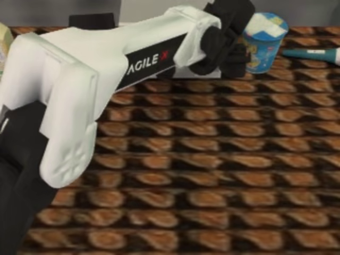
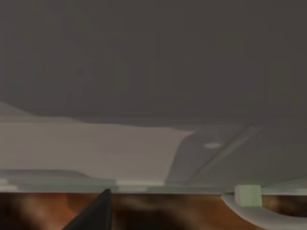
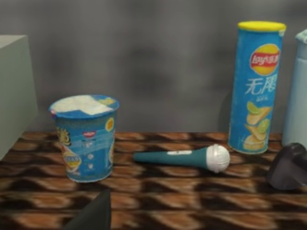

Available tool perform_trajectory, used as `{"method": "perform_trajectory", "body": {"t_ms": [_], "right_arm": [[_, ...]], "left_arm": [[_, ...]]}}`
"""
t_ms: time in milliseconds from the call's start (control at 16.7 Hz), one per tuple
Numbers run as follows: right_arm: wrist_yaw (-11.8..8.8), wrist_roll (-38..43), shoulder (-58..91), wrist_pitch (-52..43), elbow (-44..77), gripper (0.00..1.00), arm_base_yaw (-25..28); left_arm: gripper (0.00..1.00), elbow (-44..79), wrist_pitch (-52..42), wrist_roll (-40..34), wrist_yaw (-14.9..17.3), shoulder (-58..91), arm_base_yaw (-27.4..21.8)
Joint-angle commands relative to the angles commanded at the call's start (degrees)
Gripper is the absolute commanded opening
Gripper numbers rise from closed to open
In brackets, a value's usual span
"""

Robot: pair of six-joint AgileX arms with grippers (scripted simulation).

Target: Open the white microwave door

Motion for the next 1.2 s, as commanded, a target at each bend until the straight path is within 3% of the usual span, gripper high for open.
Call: {"method": "perform_trajectory", "body": {"t_ms": [120,900,1200], "right_arm": [[0.0,0.0,0.0,0.0,0.0,1.00,0.0],[0.0,0.0,0.0,0.0,0.0,1.00,0.0],[0.0,0.0,0.0,0.0,0.0,1.00,0.0]], "left_arm": [[1.00,0.0,0.0,0.0,0.0,0.0,0.0],[0.02,0.0,0.0,0.0,0.0,0.0,0.0],[0.00,0.0,0.0,0.0,0.0,0.0,0.0]]}}
